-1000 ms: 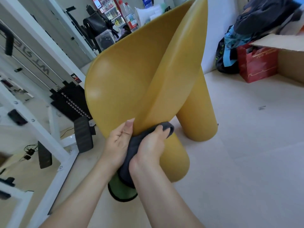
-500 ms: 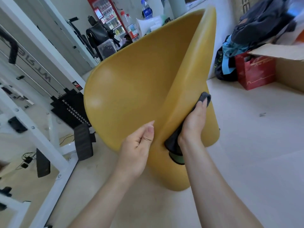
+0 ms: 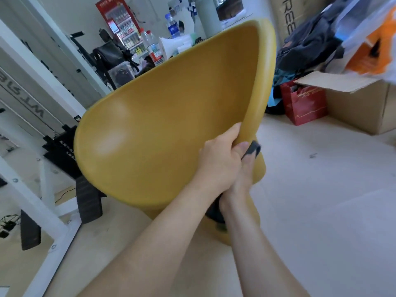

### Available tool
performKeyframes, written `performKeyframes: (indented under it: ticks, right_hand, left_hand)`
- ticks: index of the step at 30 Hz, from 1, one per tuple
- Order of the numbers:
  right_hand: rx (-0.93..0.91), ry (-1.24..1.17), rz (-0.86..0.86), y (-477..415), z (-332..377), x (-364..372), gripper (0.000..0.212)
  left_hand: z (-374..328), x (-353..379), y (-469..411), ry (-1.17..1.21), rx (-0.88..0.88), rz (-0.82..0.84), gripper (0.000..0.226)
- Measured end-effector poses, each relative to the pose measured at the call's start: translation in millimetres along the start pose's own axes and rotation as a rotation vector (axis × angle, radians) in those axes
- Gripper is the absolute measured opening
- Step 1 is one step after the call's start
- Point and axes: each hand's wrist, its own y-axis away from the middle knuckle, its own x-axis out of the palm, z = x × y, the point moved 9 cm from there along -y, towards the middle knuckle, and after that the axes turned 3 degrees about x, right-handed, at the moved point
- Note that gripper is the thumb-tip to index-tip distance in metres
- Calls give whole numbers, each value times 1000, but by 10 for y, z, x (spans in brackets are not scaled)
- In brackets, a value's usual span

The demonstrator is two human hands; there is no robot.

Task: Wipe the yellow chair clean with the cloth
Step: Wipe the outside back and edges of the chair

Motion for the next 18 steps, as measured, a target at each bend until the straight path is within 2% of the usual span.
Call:
performKeyframes:
  ticks: [3, 6, 7, 9, 11, 12, 15, 18]
  right_hand:
    - [85, -102, -32, 168, 57, -66, 51]
    - [-8, -159, -46, 24, 451, -162, 45]
    - [-60, -172, -51, -62, 607, -188, 45]
    - [-124, -143, -89, -202, 785, -247, 46]
    - [-116, -91, -133, -245, 713, -261, 46]
    - [-108, -91, -141, -205, 615, -250, 46]
    - [-66, -85, -195, 129, 162, -212, 45]
    - [-33, -66, -144, 415, -79, -100, 42]
  left_hand:
    - [-180, 216, -326, 62, 21, 102, 48]
    - [-40, 247, -304, 210, -31, 255, 40]
    - [131, 216, -176, 160, -67, 316, 39]
    - [665, 83, 180, -107, -146, 371, 40]
    - [1038, -12, 516, -254, -203, 321, 49]
    - [1126, -11, 583, -286, -176, 250, 49]
    - [1051, -7, 547, -396, 25, 31, 43]
    - [975, 27, 436, -445, 90, -6, 44]
